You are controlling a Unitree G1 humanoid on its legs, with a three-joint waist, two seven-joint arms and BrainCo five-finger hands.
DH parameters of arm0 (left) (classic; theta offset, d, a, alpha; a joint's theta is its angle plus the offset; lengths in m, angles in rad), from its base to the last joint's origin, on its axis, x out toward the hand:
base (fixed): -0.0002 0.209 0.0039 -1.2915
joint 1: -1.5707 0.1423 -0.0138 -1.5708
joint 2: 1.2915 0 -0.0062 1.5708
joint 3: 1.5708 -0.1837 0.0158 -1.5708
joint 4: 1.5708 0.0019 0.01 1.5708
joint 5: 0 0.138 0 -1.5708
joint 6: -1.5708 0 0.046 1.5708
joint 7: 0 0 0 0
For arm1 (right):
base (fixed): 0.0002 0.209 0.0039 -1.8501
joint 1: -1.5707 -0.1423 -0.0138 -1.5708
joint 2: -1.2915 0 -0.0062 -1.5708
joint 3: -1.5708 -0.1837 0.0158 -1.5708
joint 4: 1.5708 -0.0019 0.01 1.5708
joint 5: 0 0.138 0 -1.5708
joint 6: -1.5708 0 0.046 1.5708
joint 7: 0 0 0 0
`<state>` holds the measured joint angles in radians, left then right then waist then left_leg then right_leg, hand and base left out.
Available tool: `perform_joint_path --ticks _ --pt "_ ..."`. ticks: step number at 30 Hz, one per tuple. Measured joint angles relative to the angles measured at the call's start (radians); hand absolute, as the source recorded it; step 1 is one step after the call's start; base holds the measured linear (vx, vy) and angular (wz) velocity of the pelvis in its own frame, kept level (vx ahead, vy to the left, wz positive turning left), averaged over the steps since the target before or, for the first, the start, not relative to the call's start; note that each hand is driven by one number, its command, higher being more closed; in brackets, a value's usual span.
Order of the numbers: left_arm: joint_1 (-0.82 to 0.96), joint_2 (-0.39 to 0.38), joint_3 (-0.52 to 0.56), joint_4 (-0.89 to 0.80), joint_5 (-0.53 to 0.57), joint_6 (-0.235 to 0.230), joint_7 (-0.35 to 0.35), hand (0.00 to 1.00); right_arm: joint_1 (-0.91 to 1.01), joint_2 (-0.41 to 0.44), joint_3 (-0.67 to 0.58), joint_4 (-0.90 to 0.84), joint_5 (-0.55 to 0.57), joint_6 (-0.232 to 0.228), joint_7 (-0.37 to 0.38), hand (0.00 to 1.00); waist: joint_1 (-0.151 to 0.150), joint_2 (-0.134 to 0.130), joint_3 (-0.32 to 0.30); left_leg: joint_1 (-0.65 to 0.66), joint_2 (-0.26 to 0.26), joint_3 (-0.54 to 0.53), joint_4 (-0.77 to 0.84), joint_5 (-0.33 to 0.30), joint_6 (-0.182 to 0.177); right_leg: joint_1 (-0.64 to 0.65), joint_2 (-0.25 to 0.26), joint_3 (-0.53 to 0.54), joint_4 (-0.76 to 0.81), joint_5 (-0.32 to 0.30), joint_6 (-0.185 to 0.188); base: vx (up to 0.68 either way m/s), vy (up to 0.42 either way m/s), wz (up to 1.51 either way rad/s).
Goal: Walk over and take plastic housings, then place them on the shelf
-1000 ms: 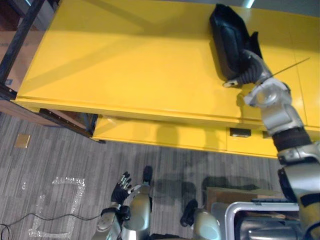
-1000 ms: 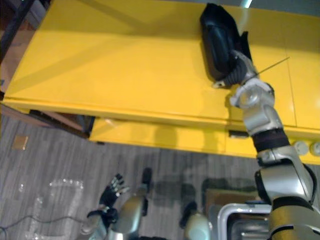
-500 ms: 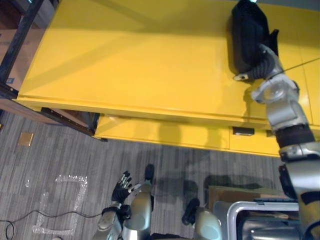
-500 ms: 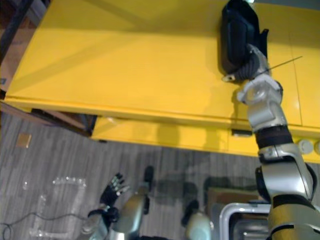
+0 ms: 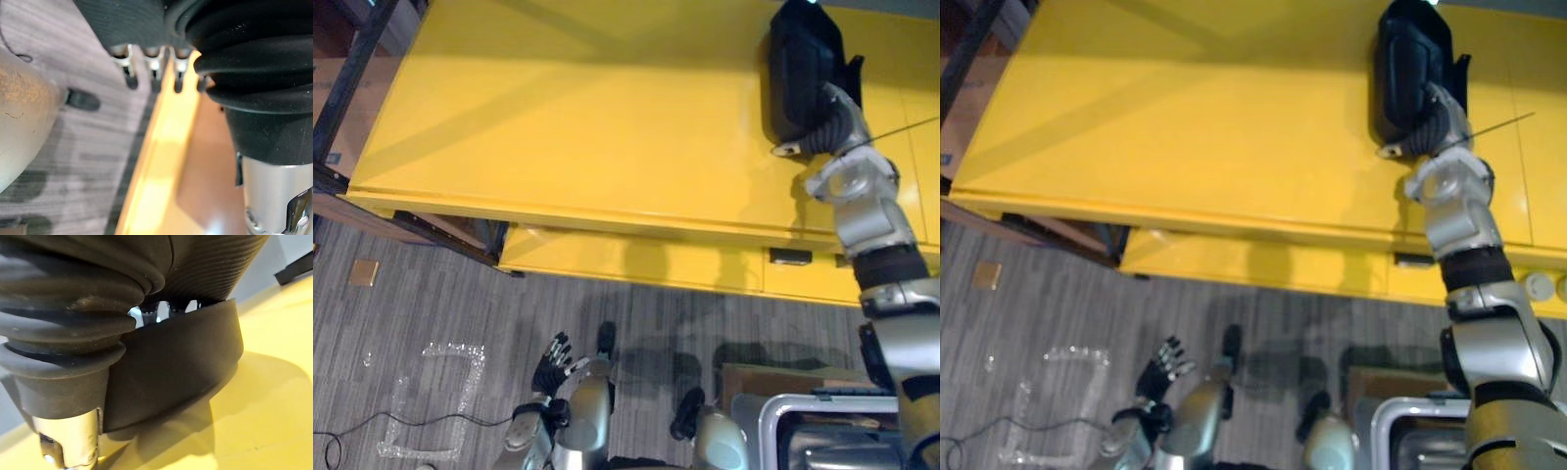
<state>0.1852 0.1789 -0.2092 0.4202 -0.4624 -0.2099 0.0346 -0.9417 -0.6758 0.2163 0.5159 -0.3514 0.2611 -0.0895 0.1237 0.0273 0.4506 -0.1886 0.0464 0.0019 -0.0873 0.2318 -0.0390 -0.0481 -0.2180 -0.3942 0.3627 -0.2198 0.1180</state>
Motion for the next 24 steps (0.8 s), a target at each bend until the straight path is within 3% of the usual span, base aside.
perform_joint_path --ticks 4,7,11,15,17,19,21,24 --pt "0.002 0.001 0.002 0.0 0.0 0.0 0.0 0.0 0.132 0.0 -0.009 -0.253 0.001 0.002 0.023 0.0 -0.013 -0.007 0.001 0.016 -0.003 0.015 0.0 -0.011 0.009 0.021 -0.001 0.01 -0.029 0.011 0.01 0.03 -0.021 -0.1" --pt "0.013 0.003 0.008 0.0 0.001 -0.001 0.0 0.0 0.268 0.0 -0.048 -0.493 0.006 0.003 0.028 0.0 -0.031 -0.037 -0.004 0.033 -0.001 0.05 -0.001 -0.026 0.012 0.036 0.005 0.038 -0.077 0.037 0.015 0.05 -0.012 -0.25" --pt "0.013 0.005 0.012 0.0 0.006 -0.005 0.002 0.0 0.365 0.0 -0.131 -0.629 0.053 0.011 0.041 0.0 -0.06 -0.068 -0.02 0.053 -0.01 0.059 0.004 -0.025 0.008 0.067 0.002 0.041 -0.111 0.054 0.024 0.06 -0.004 -0.1" --pt "0.017 0.005 0.011 0.008 0.012 -0.011 0.004 0.0 0.442 0.0 -0.245 -0.749 0.186 -0.003 0.009 0.0 -0.082 -0.099 -0.05 0.068 -0.003 0.072 -0.001 -0.036 0.003 0.085 0.011 0.049 -0.139 0.071 0.024 -0.02 -0.008 -0.1" --pt "0.028 0.002 0.012 0.028 0.012 -0.019 0.006 0.0 0.504 0.0 -0.299 -0.803 0.272 -0.035 -0.021 0.0 -0.081 -0.104 -0.086 0.068 0.0 0.091 -0.001 -0.049 0.002 0.085 0.018 0.065 -0.16 0.082 0.023 -0.03 0.003 -0.24" --pt "0.055 -0.008 0.012 0.041 0.021 -0.031 0.01 0.0 0.62 0.009 -0.392 -0.867 0.394 -0.129 -0.071 0.0 -0.09 -0.104 -0.139 0.069 0.004 0.109 -0.001 -0.053 0.002 0.086 0.027 0.079 -0.192 0.093 0.018 0.01 -0.006 -0.25" --pt "0.061 -0.012 0.014 0.051 0.044 -0.035 0.014 0.0 0.675 0.035 -0.431 -0.879 0.427 -0.176 -0.091 0.0 -0.094 -0.105 -0.159 0.075 0.006 0.119 -0.001 -0.054 0.003 0.087 0.03 0.093 -0.2 0.103 0.024 0.02 -0.015 -0.19" --pt "0.079 -0.034 0.011 0.065 0.079 -0.043 0.025 0.0 0.852 0.179 -0.519 -0.885 0.488 -0.299 -0.154 0.0 -0.14 -0.107 -0.214 0.089 0.007 0.134 -0.001 -0.053 0.0 0.098 0.029 0.102 -0.211 0.106 0.023 0.03 -0.024 -0.14"
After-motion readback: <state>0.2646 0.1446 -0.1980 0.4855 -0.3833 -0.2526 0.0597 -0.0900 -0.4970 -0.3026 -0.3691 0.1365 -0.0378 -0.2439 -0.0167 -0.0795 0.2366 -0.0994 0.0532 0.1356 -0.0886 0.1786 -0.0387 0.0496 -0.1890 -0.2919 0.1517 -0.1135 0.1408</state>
